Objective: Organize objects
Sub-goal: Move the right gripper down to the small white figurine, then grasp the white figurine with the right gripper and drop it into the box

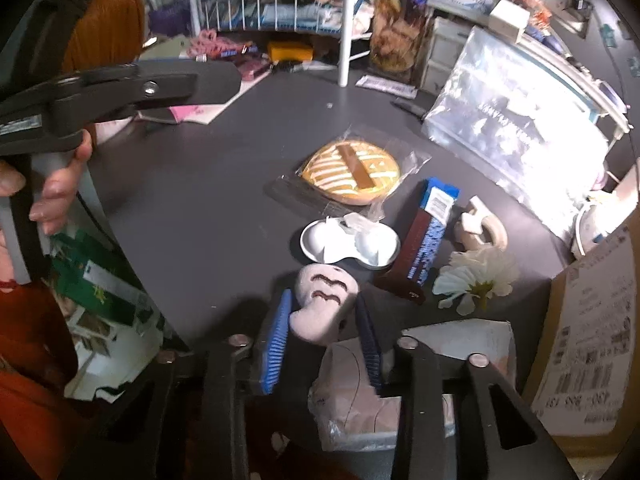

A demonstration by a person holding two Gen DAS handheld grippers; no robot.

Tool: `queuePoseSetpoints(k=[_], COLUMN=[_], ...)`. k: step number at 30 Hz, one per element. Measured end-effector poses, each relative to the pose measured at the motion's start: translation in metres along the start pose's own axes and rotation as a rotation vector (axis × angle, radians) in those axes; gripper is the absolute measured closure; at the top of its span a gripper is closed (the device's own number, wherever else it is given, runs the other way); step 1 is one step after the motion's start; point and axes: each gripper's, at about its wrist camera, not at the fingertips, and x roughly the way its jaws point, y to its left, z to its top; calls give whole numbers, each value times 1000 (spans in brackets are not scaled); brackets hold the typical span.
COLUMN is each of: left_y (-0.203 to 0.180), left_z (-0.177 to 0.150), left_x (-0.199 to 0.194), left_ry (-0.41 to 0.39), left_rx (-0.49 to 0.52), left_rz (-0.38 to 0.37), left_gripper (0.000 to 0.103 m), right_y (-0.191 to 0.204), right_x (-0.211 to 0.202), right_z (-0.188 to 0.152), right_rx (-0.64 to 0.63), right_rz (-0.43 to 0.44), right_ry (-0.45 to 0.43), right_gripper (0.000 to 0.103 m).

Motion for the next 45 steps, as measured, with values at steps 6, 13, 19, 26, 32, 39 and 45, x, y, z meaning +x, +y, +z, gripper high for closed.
queuePoseSetpoints(k=[6,13,19,26,32,39,45], left_y=[-9,-26,-51,-96,-150,-223,-262], left_z=[1,21,56,96,134,167,172], left_x=[1,-5,-22,-24,-17,16,59], left_ry=[58,159,196,212,204,265,358], left_rx=[48,69,92,159,239,323,354], left_rz=[-149,-371,-512,-538,-555,-580,-567], left_gripper=[2,36,55,68,74,74,74], right_y=[1,12,18,2,-40,-102,-151], right_x=[-7,-53,-94,-132,-170,-201,-198], right_z=[0,15,27,26,16,-4,-17], right_rx=[-17,-89,-195,-239,-185,-84,22], right_rz=[4,27,-48,-112,-185,-254,-260], right_ry=[-16,-175,-306,-399,-454,-443,-356], right_gripper=[85,85,85,85,85,85,85])
